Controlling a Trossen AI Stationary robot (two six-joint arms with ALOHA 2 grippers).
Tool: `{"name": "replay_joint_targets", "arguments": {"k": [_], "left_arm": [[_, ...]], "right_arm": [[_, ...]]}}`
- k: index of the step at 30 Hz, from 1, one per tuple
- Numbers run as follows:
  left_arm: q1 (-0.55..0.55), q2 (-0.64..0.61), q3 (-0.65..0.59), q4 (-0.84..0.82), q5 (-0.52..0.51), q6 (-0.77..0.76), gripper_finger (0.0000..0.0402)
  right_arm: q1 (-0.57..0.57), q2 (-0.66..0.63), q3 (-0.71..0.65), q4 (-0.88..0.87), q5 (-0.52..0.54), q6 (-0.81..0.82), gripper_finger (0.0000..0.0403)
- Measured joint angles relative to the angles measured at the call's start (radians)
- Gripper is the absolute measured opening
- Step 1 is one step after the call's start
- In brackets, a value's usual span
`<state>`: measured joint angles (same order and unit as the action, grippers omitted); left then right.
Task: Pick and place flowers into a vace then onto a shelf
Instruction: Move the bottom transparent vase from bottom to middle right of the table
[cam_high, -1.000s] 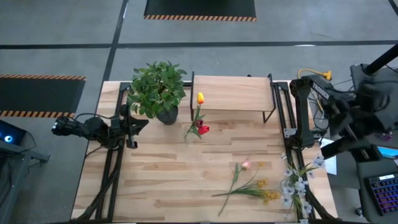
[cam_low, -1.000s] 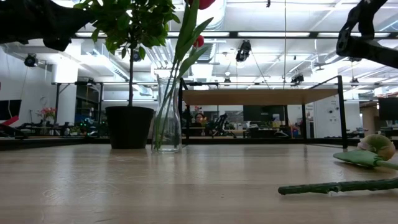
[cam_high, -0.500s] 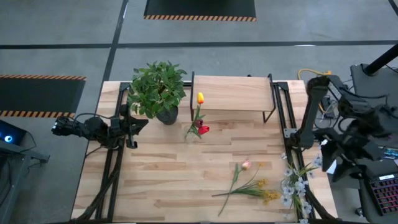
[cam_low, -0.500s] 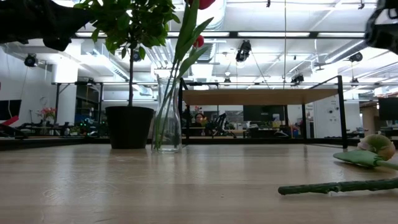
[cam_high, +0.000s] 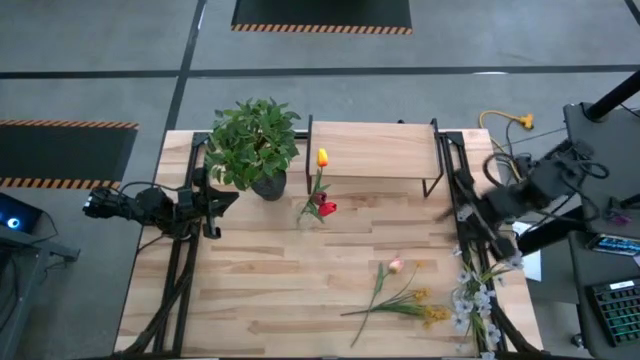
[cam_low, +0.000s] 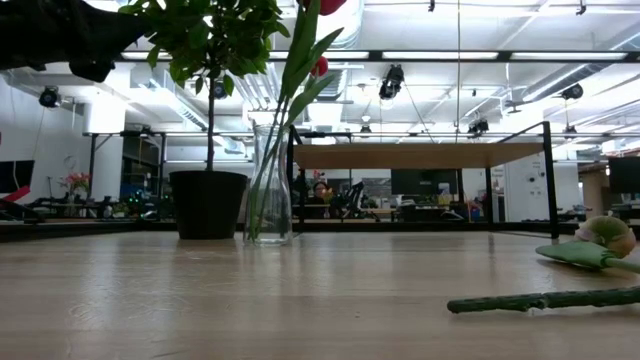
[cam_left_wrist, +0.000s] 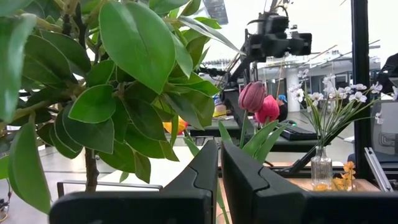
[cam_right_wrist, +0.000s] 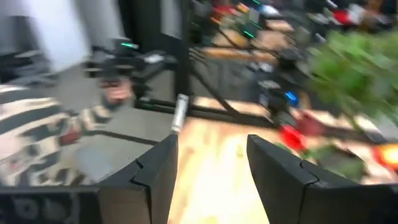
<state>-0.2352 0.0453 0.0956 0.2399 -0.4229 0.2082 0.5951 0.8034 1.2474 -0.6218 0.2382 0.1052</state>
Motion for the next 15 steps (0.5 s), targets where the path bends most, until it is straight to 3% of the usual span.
{"name": "replay_joint_targets", "arguments": {"k": [9, 15], "left_arm": [[0.000, 0.000, 0.000, 0.000, 0.000, 0.000, 0.0004], [0.000, 0.000, 0.000, 0.000, 0.000, 0.000, 0.0004]], "right_arm": [[-0.252, 0.116, 0.069, -0.053, -0.004, 0.137, 0.0183], [-0.345, 0.268, 0.201, -0.226, -0.003, 0.245, 0.0183]]}}
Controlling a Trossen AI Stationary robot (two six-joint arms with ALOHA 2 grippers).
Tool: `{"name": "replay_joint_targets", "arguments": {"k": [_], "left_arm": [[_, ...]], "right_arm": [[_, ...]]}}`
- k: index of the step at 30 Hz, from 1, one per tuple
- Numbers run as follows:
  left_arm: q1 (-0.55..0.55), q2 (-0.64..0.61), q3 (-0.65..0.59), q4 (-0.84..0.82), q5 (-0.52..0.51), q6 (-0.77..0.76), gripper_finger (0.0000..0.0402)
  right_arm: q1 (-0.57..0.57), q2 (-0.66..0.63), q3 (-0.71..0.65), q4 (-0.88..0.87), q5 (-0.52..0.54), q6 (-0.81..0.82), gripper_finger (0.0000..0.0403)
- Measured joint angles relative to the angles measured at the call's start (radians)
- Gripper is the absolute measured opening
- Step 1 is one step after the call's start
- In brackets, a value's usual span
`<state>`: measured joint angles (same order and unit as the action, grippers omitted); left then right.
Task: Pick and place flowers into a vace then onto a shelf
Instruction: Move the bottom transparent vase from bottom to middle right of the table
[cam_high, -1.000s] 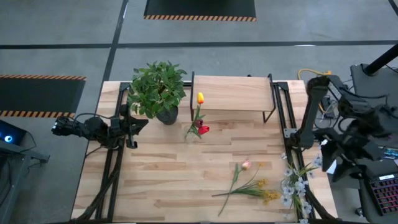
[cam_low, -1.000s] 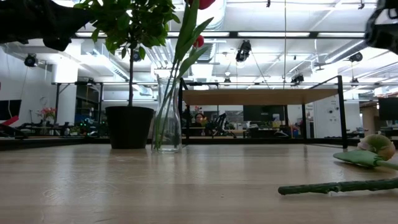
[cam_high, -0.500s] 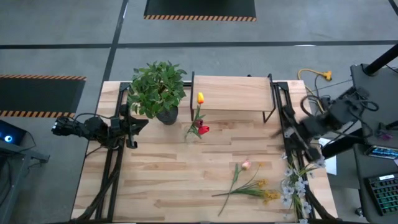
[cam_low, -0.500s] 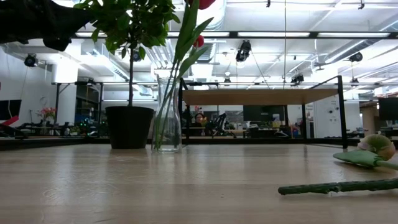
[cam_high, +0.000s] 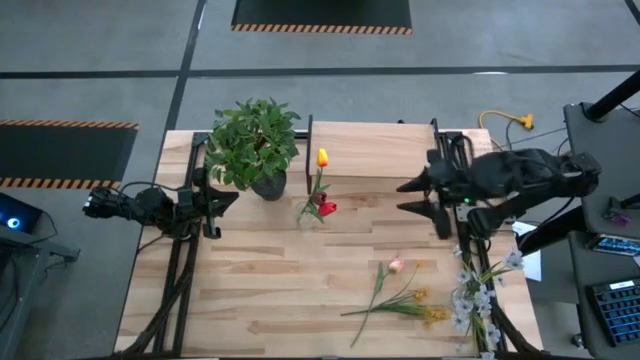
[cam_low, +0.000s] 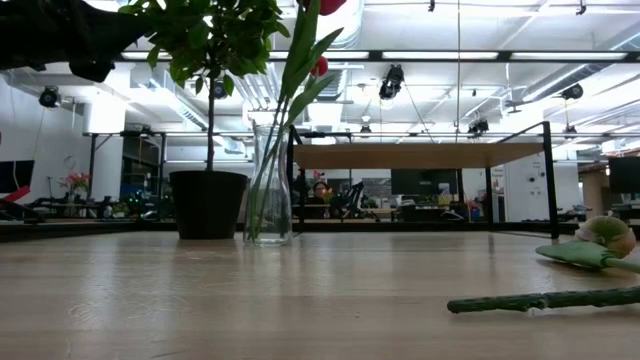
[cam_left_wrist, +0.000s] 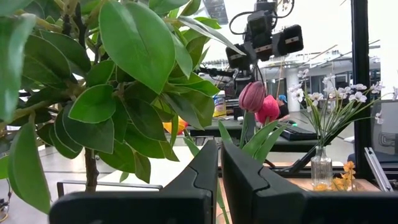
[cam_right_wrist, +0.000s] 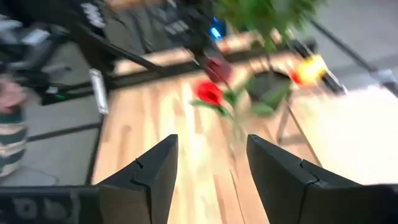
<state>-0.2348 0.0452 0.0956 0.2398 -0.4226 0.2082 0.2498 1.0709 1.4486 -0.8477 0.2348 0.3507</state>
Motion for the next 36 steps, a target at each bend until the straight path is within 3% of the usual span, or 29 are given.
{"name": "replay_joint_targets", "arguments": {"k": [12, 21, 28, 31, 36], "left_arm": [[0.000, 0.000, 0.000, -0.001, 0.000, 0.000, 0.0004], [0.000, 0.000, -0.002, -0.024, 0.000, -0.001, 0.0004], [0.000, 0.000, -0.010, -0.023, 0.000, 0.000, 0.0004], [0.000, 0.000, -0.011, -0.024, 0.000, 0.000, 0.0004], [0.000, 0.000, -0.011, -0.027, 0.000, 0.000, 0.0004]], "right_arm": [[-0.082, 0.265, 0.213, -0.469, -0.012, 0.399, 0.0183], [-0.081, 0.425, 0.247, -0.579, -0.252, 0.567, 0.0183], [-0.080, 0.569, 0.245, -0.732, -0.510, 0.640, 0.0183], [-0.080, 0.611, 0.229, -0.716, -0.618, 0.654, 0.0183], [-0.071, 0.672, 0.217, -0.724, -0.664, 0.664, 0.0183]]}}
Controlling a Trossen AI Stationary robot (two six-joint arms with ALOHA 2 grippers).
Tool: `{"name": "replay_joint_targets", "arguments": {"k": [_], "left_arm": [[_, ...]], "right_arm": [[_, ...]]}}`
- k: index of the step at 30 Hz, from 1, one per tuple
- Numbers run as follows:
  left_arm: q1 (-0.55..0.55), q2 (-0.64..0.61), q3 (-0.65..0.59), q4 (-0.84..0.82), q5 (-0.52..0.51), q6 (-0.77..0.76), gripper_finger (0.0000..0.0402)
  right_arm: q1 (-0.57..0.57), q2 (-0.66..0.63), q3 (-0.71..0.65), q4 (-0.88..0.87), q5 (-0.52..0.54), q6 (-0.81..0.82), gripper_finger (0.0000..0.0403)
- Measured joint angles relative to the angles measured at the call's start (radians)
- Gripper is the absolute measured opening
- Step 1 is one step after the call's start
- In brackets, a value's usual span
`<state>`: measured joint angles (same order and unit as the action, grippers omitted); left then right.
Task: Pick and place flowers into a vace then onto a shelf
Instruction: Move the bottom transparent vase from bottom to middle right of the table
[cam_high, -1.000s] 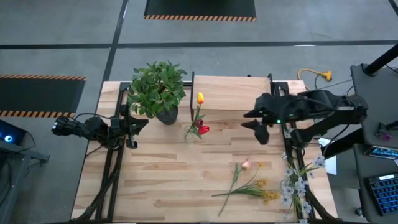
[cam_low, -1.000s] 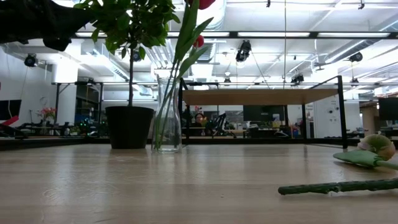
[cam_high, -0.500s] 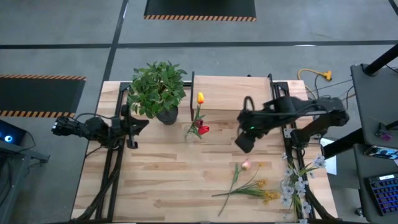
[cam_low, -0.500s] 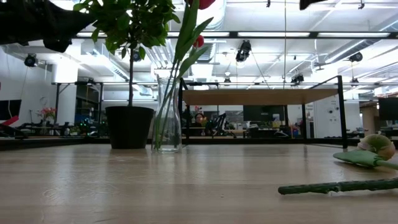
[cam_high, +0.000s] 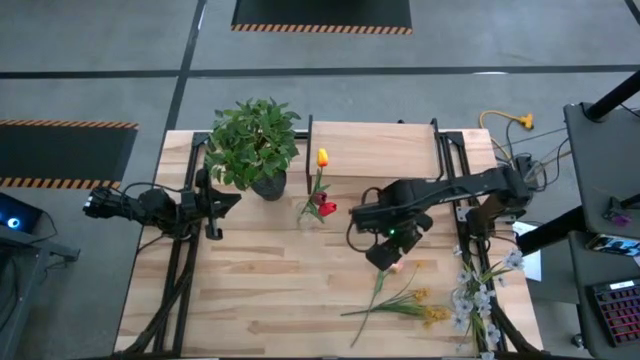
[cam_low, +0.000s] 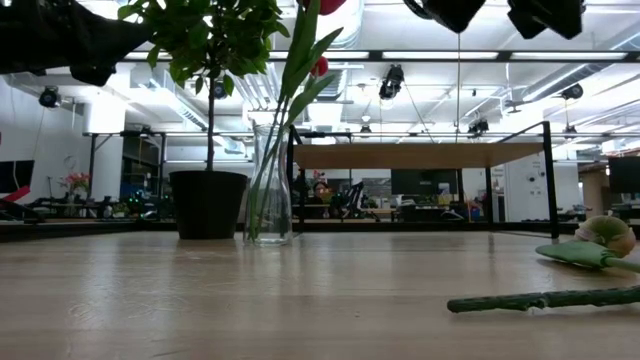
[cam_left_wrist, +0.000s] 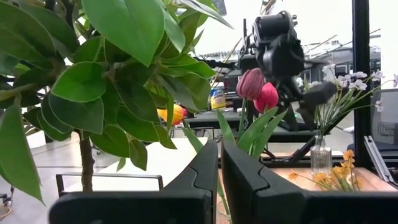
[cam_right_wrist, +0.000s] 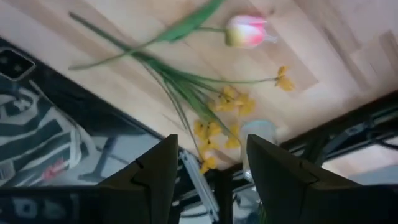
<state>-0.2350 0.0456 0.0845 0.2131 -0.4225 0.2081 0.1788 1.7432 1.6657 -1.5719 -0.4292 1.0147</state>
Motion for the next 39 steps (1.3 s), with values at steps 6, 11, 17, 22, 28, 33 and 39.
{"name": "replay_joint_targets", "arguments": {"k": [6, 11, 17, 22, 28, 33, 39], "left_arm": [[0.000, 0.000, 0.000, -0.001, 0.000, 0.000, 0.0004], [0.000, 0.000, -0.002, -0.001, 0.000, 0.000, 0.0004], [0.000, 0.000, -0.003, 0.000, 0.000, 0.000, 0.0004], [0.000, 0.000, -0.003, 0.000, 0.000, 0.000, 0.0004], [0.000, 0.000, -0.008, -0.001, 0.000, 0.000, 0.0004], [0.000, 0.000, -0.008, 0.000, 0.000, 0.000, 0.0004], [0.000, 0.000, -0.008, 0.000, 0.000, 0.000, 0.0004]], "right_arm": [[0.030, 0.041, -0.021, 0.001, -0.076, 0.001, 0.0183], [0.086, 0.060, -0.076, 0.001, -0.133, 0.028, 0.0183], [0.172, 0.076, -0.150, 0.000, -0.199, 0.089, 0.0183], [0.221, 0.081, -0.206, 0.001, -0.220, 0.142, 0.0200], [0.271, 0.087, -0.295, 0.009, -0.372, 0.157, 0.0259], [0.295, 0.087, -0.357, 0.017, -0.384, 0.156, 0.0296], [0.296, 0.085, -0.424, 0.058, -0.359, 0.132, 0.0311]]}}
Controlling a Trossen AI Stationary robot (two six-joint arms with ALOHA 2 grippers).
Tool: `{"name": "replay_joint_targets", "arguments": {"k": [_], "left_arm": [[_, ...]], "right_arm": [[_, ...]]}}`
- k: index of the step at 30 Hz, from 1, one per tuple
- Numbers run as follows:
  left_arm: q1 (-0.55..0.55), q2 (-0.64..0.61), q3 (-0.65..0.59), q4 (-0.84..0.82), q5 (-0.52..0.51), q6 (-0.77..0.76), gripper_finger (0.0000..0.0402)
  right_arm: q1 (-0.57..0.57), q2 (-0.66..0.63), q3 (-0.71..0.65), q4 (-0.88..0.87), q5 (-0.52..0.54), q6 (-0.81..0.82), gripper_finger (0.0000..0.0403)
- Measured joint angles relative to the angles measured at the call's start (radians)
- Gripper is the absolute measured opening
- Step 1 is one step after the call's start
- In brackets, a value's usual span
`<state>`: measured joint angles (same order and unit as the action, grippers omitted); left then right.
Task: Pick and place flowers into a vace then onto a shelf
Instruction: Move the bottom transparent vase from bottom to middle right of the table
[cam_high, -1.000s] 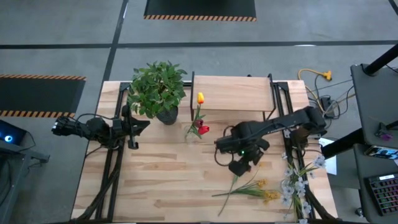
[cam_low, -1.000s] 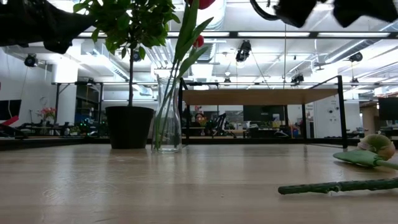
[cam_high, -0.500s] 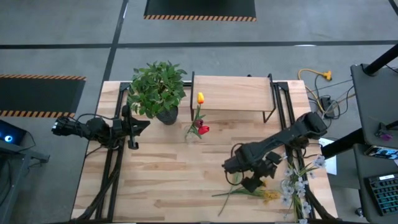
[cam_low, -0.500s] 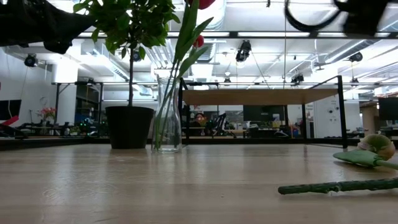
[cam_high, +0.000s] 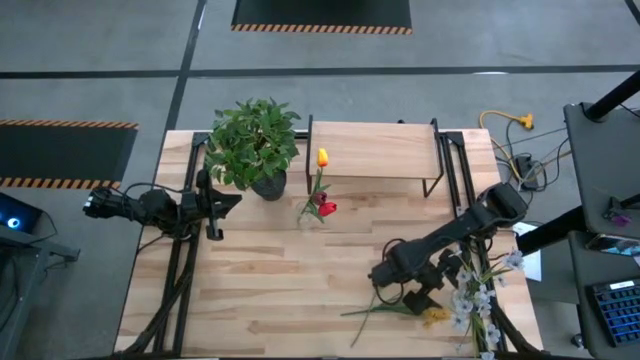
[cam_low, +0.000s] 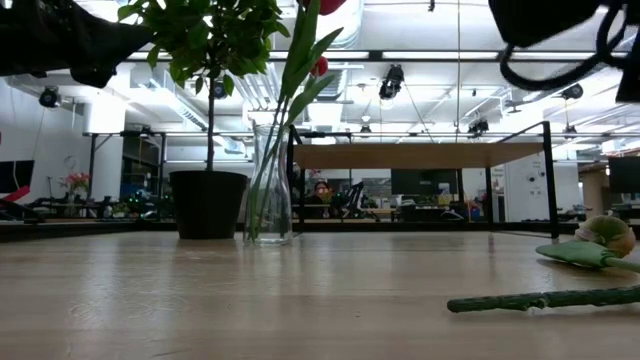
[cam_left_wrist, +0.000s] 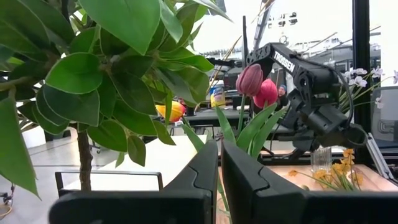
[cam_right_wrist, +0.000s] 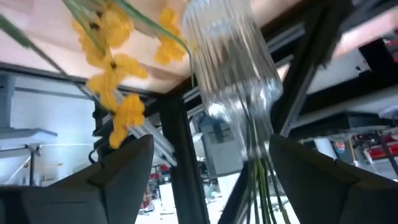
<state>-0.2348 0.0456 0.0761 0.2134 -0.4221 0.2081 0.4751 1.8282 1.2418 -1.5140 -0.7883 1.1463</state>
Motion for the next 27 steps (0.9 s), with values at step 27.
{"name": "replay_joint_targets", "arguments": {"k": [27], "left_arm": [[0.000, 0.000, 0.000, 0.000, 0.000, 0.000, 0.0004]], "right_arm": [[0.100, -0.002, -0.135, 0.089, -0.112, -0.134, 0.0283]]}}
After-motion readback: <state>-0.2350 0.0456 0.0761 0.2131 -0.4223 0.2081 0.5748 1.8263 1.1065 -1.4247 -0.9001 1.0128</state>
